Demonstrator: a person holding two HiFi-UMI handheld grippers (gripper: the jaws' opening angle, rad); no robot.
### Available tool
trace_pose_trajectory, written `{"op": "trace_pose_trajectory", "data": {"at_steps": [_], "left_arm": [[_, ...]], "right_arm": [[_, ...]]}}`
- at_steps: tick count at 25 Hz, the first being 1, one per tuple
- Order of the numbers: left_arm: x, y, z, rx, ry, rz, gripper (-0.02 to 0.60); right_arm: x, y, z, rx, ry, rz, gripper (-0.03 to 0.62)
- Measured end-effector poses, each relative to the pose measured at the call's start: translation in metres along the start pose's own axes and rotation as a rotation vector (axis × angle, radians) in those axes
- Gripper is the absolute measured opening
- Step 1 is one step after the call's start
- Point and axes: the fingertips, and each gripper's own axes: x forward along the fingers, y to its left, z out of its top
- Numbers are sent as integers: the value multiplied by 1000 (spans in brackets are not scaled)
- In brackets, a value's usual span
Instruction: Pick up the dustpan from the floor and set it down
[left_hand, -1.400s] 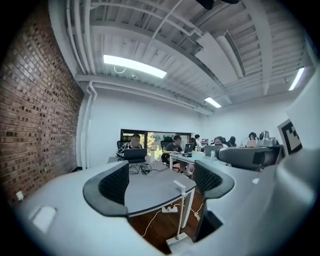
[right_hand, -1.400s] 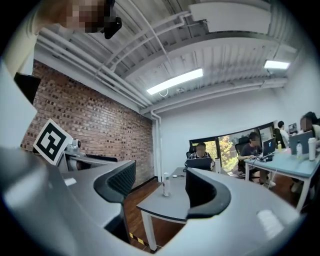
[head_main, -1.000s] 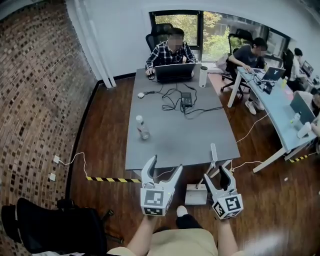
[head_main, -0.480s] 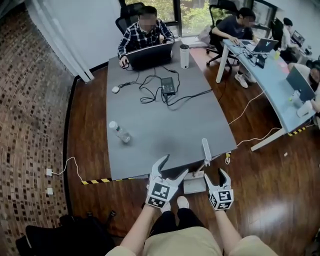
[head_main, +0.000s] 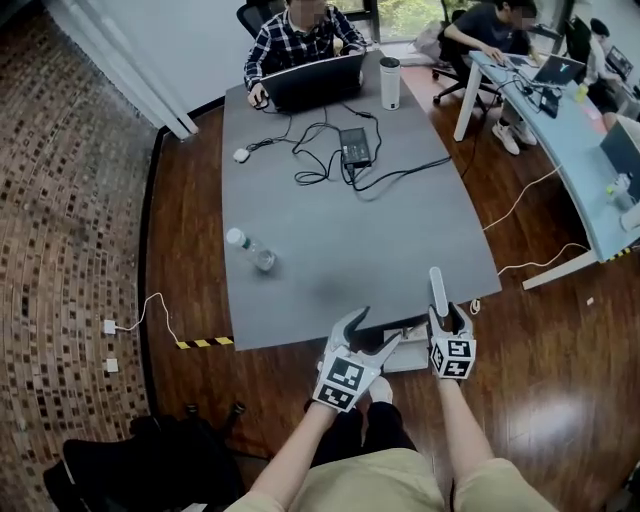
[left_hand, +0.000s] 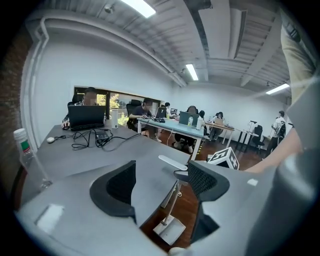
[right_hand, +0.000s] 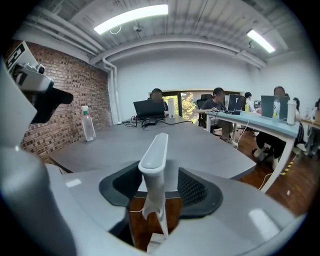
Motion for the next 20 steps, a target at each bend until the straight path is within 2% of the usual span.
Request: {"op": "trace_pose_trajectory", "data": {"at_steps": [2,3,8,13,16,20], "left_arm": [[-7,12,-1,-23,-8,27,321],[-10,16,0,-34,-12,37,319],[-25,26,6,-53,-28,58,316],[-43,24,12,-106,-52,67,314],[-55,17,18,-85,-54,77,314],[-85,20,44,-61,-95,146,316]], "right_arm": [[10,5,-7,-7,26,12,185],[13,8,-8,-14,35,18,123],[-3,22,1,-33,53,28,117],[-40,49,10,-86,34,57,117],[-62,63,27,-110,-3,62,116],[-87,76,70,-114,-70,72,115]]}}
